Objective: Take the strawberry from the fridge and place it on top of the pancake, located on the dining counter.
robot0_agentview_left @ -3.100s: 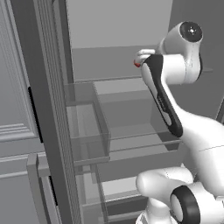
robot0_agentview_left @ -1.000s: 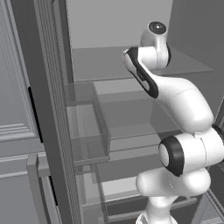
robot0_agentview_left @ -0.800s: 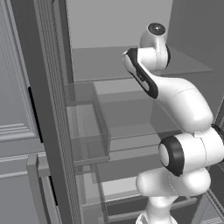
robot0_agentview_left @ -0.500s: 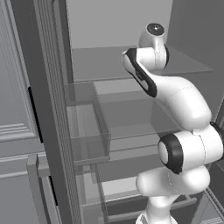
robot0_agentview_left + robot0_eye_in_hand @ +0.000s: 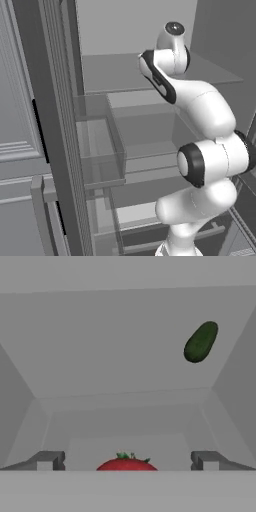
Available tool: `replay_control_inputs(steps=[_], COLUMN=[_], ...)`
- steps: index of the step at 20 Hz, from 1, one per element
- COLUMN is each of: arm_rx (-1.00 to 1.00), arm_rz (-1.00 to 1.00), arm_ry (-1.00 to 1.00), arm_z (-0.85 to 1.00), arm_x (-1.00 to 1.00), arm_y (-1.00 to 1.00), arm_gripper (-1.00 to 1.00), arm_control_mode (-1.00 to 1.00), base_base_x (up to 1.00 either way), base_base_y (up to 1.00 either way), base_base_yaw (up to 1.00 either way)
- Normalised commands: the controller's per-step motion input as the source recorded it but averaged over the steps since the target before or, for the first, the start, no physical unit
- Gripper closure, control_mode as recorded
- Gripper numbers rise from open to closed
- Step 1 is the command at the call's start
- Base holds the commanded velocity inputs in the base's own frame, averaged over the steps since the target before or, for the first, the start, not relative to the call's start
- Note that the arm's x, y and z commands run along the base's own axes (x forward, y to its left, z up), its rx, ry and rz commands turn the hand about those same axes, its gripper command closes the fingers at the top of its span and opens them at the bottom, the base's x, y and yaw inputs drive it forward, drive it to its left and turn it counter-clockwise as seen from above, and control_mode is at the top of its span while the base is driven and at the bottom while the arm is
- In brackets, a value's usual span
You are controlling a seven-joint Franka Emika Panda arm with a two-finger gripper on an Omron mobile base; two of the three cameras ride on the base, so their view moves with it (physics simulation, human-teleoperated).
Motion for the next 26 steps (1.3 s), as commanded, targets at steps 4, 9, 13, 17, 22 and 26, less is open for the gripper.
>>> replay_control_inputs(steps=[4, 9, 13, 17, 22, 26], arm_rx=[0.02, 0.07, 0.05, 0.00, 0.00, 0.00], arm_rz=[-0.01, -0.05, -0.06, -0.03, -0.01, 0.00], arm_ry=[0.08, 0.12, 0.05, -0.09, -0.31, -0.06], arm_z=[-0.31, -0.40, -0.32, -0.15, 0.00, 0.11], arm_x=[0.00, -0.17, -0.33, -0.49, -0.42, -0.63], arm_y=[0.00, 0.00, 0.00, 0.00, 0.00, 0.00], arm_gripper=[1.00, 1.00, 1.00, 1.00, 1.00, 1.00], arm_control_mode=[-1.00, -1.00, -1.00, -1.00, -1.00, -1.00], base_base_x=[0.00, 0.00, 0.00, 0.00, 0.00, 0.00], base_base_y=[0.00, 0.00, 0.00, 0.00, 0.00, 0.00], base_base_yaw=[0.00, 0.00, 0.00, 0.00, 0.00, 0.00])
